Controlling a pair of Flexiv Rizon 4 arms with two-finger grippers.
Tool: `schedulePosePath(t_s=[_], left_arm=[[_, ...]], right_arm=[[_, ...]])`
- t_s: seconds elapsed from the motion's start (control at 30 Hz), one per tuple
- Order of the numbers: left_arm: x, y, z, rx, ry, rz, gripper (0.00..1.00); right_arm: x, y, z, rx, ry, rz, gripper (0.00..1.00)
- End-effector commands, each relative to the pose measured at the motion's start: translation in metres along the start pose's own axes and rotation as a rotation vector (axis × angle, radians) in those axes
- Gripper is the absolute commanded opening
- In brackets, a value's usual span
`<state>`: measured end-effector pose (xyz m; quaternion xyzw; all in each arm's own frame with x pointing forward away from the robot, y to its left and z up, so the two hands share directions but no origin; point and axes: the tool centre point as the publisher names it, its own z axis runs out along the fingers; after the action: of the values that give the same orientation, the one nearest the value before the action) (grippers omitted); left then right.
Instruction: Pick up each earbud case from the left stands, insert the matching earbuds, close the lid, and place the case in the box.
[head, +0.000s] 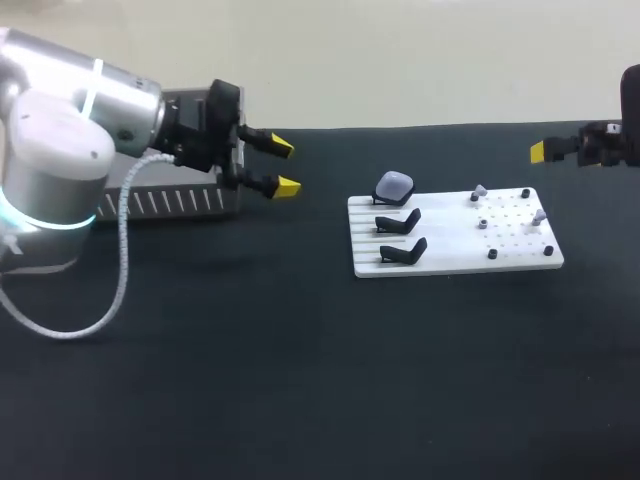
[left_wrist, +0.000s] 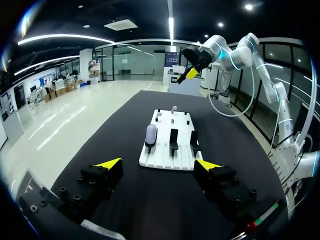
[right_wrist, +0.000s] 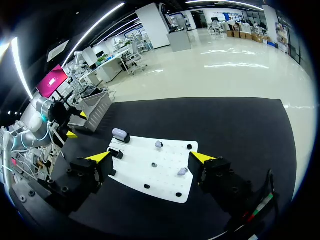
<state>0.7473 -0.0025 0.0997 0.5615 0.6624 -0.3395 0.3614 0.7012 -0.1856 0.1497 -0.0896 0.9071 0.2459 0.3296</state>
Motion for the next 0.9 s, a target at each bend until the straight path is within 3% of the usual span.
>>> schedulePosePath(t_s=[0.03, 0.37, 0.67, 0.9], left_arm=[[0.000, 0.013, 0.020, 0.015, 0.010, -0.005, 1.00], [0.000, 0.015, 0.046, 0.029, 0.031, 0.015, 1.00], [-0.004, 0.020, 0.069, 0.047, 0.002, 0.017, 1.00], [-0.006, 0.027, 0.081, 0.059, -0.003, 0.033, 0.78]], right_arm=[[0.000, 0.000, 0.000, 0.000, 0.000, 0.000, 1.00], [0.000, 0.000, 0.000, 0.000, 0.000, 0.000, 1.00], [0.000, 0.000, 0.000, 0.000, 0.000, 0.000, 1.00], [0.000, 0.000, 0.000, 0.000, 0.000, 0.000, 1.00]])
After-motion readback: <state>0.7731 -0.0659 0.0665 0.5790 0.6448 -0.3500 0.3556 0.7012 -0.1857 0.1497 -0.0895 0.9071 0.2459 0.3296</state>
